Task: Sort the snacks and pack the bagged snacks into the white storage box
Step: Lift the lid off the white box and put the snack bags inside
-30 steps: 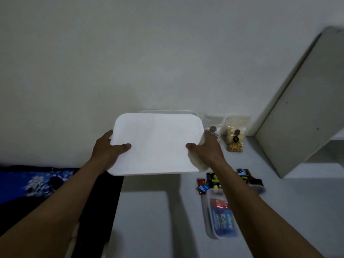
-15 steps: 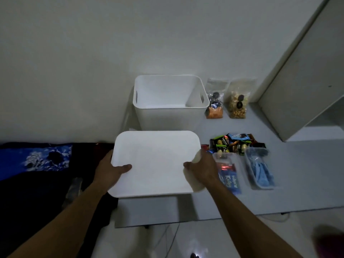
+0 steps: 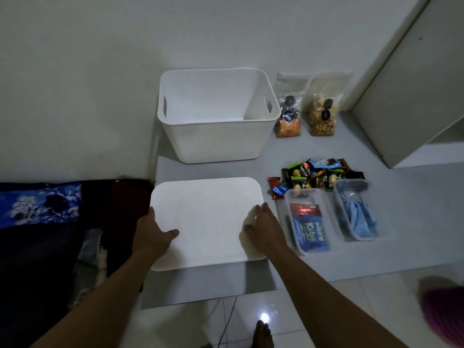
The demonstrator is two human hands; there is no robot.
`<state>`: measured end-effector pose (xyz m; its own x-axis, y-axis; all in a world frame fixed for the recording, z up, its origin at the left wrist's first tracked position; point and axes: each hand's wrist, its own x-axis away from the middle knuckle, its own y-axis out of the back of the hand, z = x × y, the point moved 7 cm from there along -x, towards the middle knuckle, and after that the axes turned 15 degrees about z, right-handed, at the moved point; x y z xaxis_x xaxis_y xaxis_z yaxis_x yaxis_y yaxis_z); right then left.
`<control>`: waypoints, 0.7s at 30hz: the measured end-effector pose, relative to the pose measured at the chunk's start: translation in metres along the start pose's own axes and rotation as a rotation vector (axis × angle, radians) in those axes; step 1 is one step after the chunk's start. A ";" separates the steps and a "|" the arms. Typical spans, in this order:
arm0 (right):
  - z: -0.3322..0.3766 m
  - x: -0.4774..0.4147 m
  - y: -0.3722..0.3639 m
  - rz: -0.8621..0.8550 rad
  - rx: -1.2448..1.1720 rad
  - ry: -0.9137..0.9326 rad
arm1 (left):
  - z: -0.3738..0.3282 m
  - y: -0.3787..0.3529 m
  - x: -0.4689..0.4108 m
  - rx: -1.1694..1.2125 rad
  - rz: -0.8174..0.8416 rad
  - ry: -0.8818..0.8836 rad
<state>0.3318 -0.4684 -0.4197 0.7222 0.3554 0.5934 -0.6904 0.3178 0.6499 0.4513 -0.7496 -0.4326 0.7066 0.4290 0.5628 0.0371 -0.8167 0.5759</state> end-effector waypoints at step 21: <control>0.040 0.048 0.123 -0.153 0.039 0.133 | -0.167 -0.012 0.035 -0.373 0.099 -0.380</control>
<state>0.2832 -0.4474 -0.2918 0.8047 0.4197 0.4198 -0.5690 0.3440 0.7469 0.3575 -0.6605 -0.3204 0.9025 0.1301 0.4107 -0.2473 -0.6241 0.7412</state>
